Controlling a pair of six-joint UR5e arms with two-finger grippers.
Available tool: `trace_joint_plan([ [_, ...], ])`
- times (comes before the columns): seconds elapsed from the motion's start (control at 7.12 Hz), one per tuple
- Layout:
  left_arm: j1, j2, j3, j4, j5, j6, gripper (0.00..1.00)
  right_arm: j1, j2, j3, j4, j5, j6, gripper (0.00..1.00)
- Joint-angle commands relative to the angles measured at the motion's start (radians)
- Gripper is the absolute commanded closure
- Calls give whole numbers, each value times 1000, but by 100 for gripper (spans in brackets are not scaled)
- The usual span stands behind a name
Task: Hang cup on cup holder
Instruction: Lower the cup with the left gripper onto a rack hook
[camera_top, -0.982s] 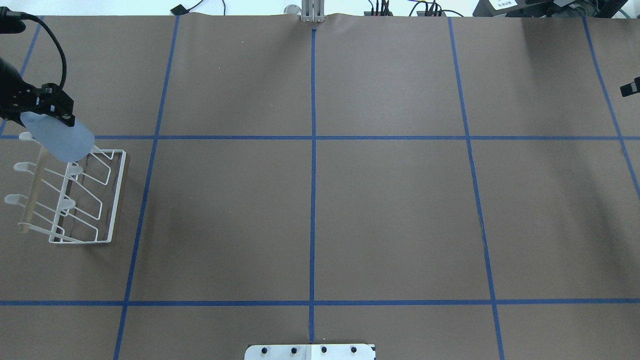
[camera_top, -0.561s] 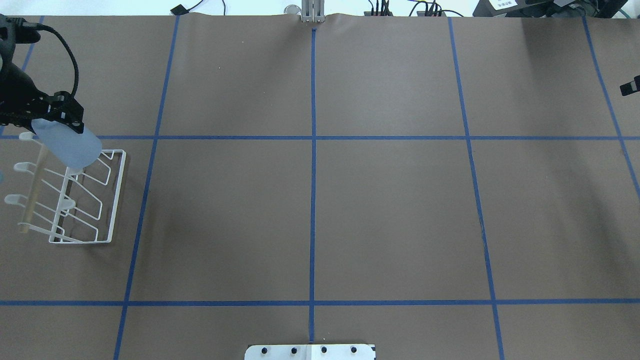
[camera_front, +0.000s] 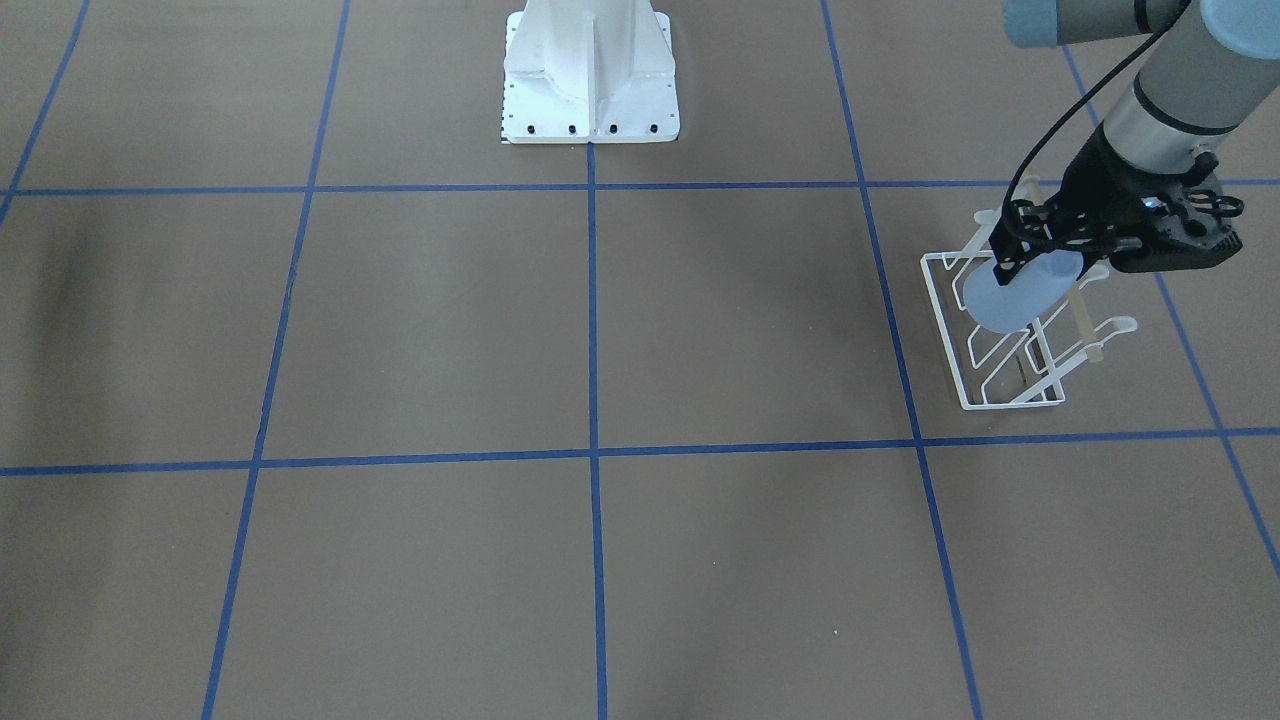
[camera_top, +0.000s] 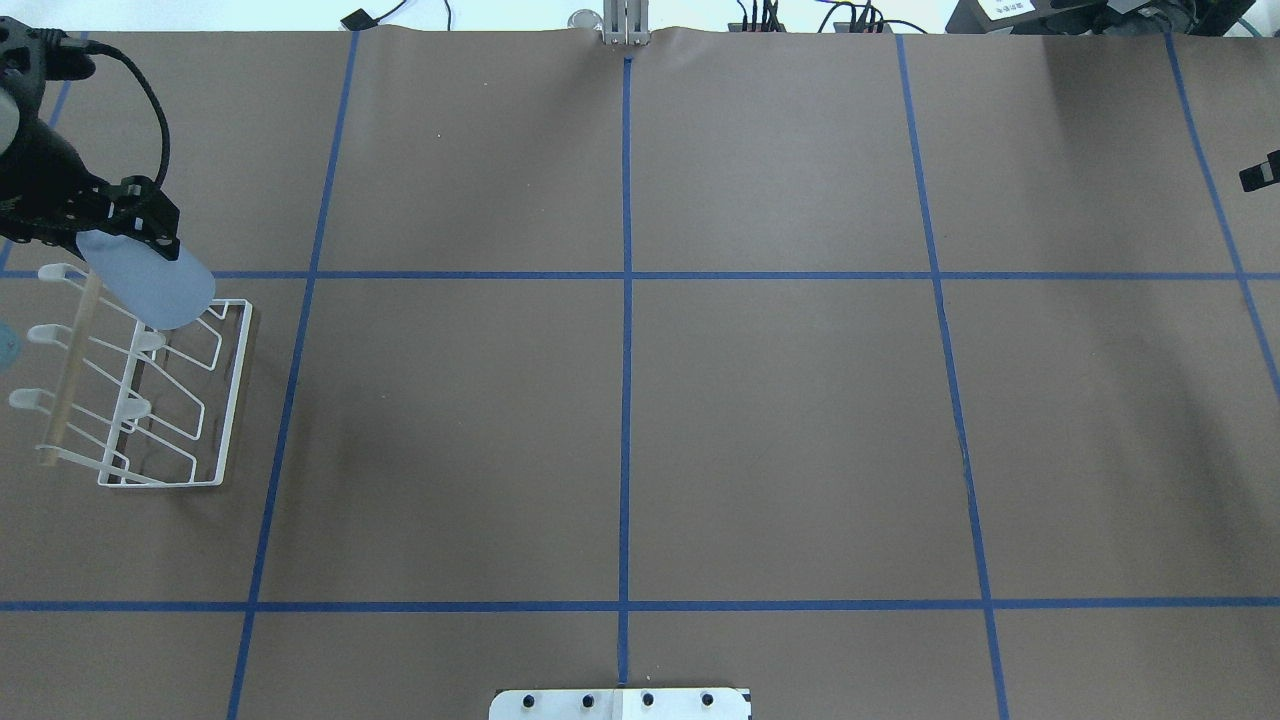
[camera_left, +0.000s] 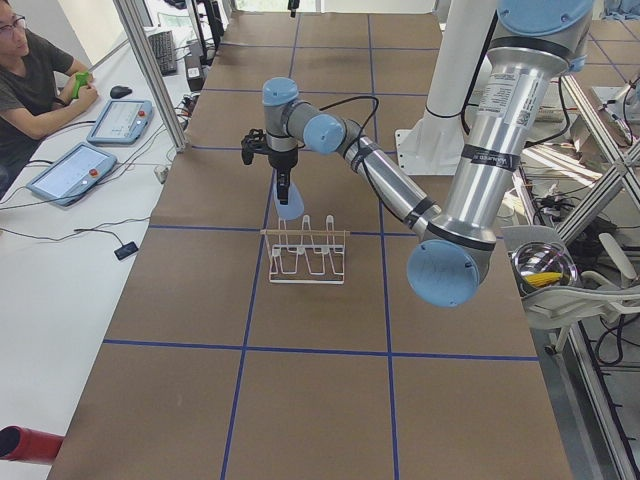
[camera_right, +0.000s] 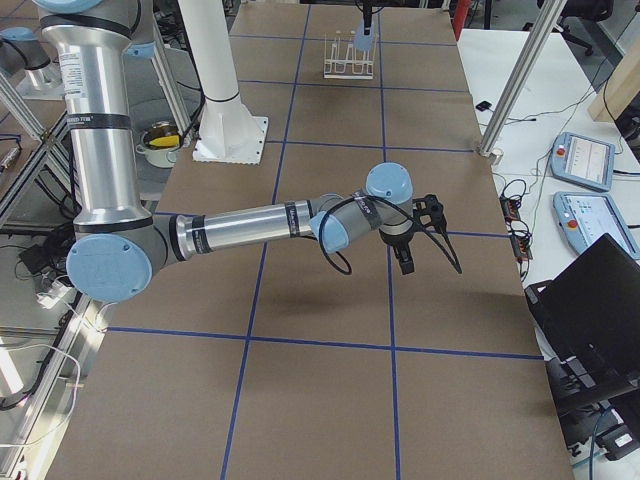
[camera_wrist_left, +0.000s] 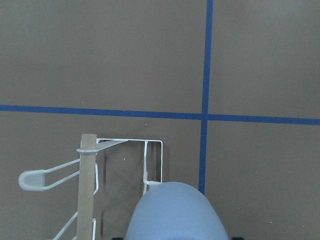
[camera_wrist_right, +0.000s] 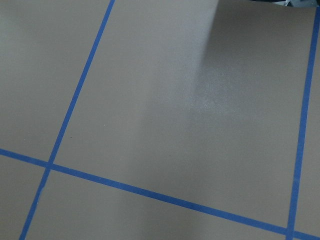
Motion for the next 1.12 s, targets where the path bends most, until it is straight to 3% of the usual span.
trace_joint_plan([
  [0.0,-4,-2,25,-1,0,61,100,0,-2,0,0,-1,1,0],
  [0.42,-3,1,61,-19,-1,60,100,0,-1,0,-2,-3,5,0],
  [0.98,-3,10,114,-97,-1,48,100,-9,7,72,-147,-4,2,0],
])
